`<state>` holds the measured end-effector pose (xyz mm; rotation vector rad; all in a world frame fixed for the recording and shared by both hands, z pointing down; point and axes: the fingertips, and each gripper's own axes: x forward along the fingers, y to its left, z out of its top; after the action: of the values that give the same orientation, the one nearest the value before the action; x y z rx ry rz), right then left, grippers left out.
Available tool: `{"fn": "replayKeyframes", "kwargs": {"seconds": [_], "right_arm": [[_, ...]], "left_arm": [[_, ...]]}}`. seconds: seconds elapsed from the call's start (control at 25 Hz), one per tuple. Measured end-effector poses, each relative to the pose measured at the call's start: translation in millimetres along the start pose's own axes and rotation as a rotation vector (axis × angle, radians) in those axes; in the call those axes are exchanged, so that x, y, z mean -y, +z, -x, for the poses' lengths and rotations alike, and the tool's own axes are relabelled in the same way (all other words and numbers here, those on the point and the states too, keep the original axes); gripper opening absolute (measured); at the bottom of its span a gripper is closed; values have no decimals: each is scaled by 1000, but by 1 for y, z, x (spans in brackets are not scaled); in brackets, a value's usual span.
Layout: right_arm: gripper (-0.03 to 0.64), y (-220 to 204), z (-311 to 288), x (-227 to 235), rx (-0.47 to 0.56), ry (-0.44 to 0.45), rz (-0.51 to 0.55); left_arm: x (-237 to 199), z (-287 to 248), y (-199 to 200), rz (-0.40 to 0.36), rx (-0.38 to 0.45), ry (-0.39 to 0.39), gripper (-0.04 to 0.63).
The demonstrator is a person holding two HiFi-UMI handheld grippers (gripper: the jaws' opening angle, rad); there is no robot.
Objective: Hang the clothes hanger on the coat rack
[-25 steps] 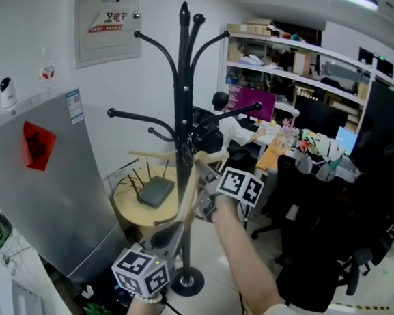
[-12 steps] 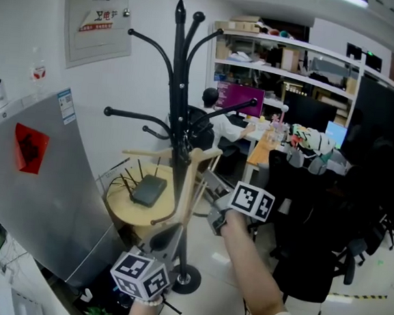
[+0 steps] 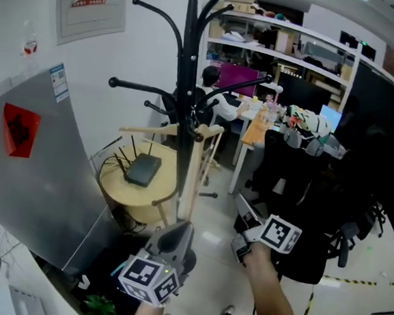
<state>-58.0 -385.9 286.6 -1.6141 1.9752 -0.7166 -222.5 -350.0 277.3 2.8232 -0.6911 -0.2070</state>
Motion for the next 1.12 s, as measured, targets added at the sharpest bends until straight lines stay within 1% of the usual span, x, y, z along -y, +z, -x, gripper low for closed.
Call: {"fn": "replayKeyframes", "kwargs": {"seconds": [0.08, 0.2, 0.28, 0.4, 0.48, 0.6, 0.8, 0.88, 1.0, 1.12], "right_arm": [[-3, -18, 12, -3, -21, 2, 19], [-3, -49, 24, -13, -64, 66, 53], [-3, -65, 30, -14, -96, 116, 25], [-3, -85, 50, 0, -159, 126, -25], [-3, -86, 69, 5, -171, 143, -21], [-3, -76, 96, 9, -163, 173, 18], [-3, -77, 146, 18, -204, 262, 95], [-3, -79, 164, 23, -233, 301, 82], [-3, -83, 183, 34, -264, 312, 81], [-3, -80, 192, 30, -262, 311, 150]], "left_arm": [[-6, 8, -10, 19, 0, 27, -3], [-9, 20, -23, 36, -6, 75, -3], [-5, 25, -28, 33, -8, 105, -3], [10, 32, -40, 34, -12, 154, -3], [26, 34, -48, 28, -20, 178, -2], [46, 30, -63, 25, -37, 214, -2], [84, 35, -101, 71, -58, 290, -3], [101, 37, -115, 84, -69, 317, -3], [120, 37, -129, 85, -86, 349, -3], [127, 37, -132, 62, -94, 370, -3]]}}
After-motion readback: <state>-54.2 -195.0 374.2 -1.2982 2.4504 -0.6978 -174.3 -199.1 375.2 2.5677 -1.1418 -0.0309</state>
